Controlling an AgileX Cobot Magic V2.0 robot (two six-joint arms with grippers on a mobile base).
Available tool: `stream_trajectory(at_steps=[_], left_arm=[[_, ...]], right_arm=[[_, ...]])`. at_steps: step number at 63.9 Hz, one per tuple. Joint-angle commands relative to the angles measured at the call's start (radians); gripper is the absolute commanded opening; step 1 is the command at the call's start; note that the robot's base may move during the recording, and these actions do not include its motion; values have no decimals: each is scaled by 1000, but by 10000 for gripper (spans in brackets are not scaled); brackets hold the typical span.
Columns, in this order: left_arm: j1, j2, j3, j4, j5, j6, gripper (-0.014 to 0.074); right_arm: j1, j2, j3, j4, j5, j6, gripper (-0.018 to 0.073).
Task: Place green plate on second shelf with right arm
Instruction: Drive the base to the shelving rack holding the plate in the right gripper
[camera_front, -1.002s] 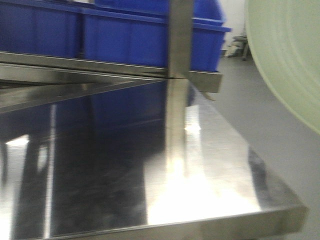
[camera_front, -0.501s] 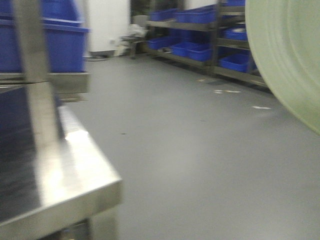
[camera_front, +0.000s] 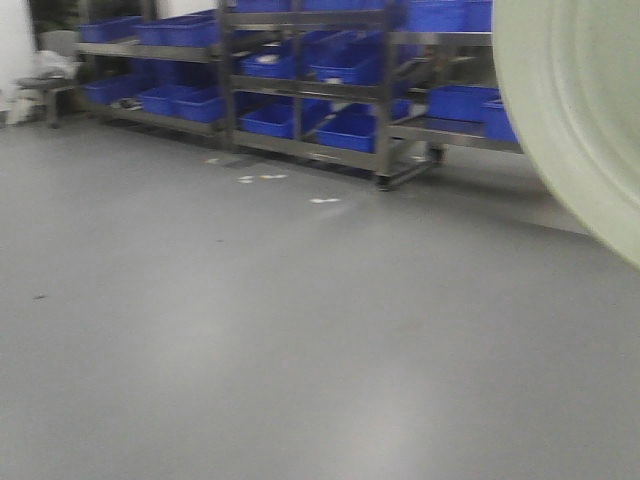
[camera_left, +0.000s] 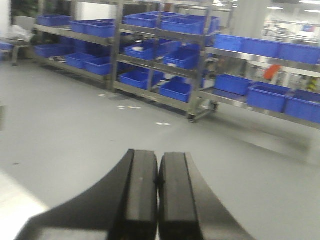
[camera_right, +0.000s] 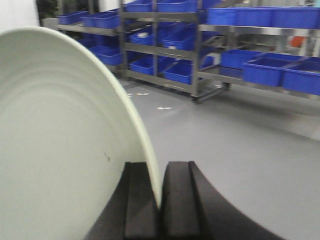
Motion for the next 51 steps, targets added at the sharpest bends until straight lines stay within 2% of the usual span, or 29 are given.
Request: stream_trajectory(at_steps=[1,51], left_arm=[[-7,-16,41,-8,-87,-3,130],[-7,-16,41,-8,-87,-3,130]], right_arm=[[-1,23,-28,-11,-117,8,56],[-1,23,-28,-11,-117,8,56]])
